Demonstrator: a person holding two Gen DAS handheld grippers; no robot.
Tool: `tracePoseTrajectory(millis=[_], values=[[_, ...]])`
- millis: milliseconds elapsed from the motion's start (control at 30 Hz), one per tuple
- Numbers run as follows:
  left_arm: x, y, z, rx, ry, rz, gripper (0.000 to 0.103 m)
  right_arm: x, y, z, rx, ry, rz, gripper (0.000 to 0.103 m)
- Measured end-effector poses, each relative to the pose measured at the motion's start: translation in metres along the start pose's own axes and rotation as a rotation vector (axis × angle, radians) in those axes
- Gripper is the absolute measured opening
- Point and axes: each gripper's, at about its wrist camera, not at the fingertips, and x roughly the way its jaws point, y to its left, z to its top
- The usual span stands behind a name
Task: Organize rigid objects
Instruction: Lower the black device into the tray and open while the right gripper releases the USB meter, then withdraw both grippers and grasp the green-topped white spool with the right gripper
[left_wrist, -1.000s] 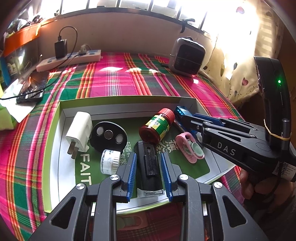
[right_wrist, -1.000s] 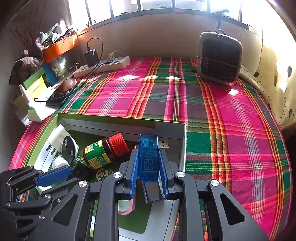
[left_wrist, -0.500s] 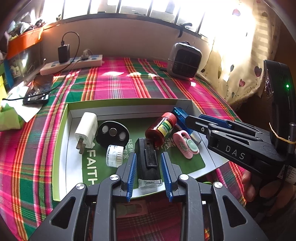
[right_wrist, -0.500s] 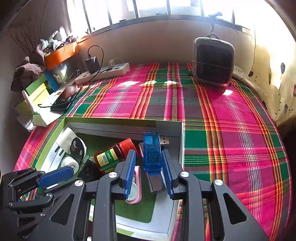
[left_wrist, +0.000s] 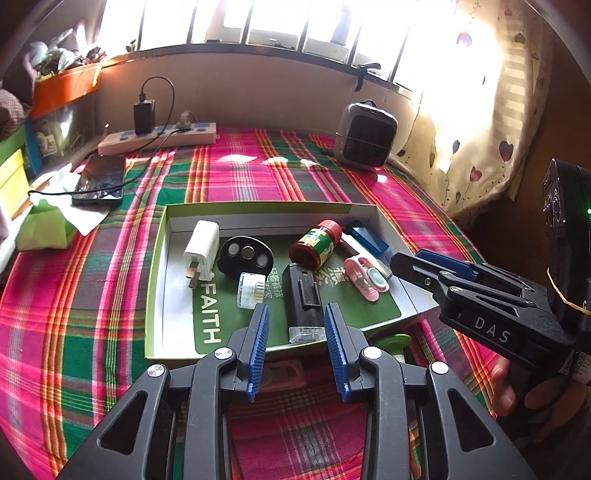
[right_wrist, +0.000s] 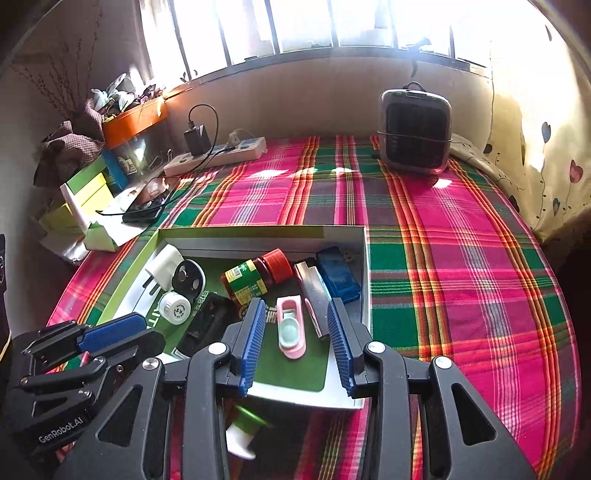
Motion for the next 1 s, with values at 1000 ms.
tracePoseTrajectory(millis=[1000], values=[[-0.026,0.065,-0.041,-0.133,0.03,-0.025,0.037,-0.012,0.025,-0.059,0.084,0.061,0.018,0.053]])
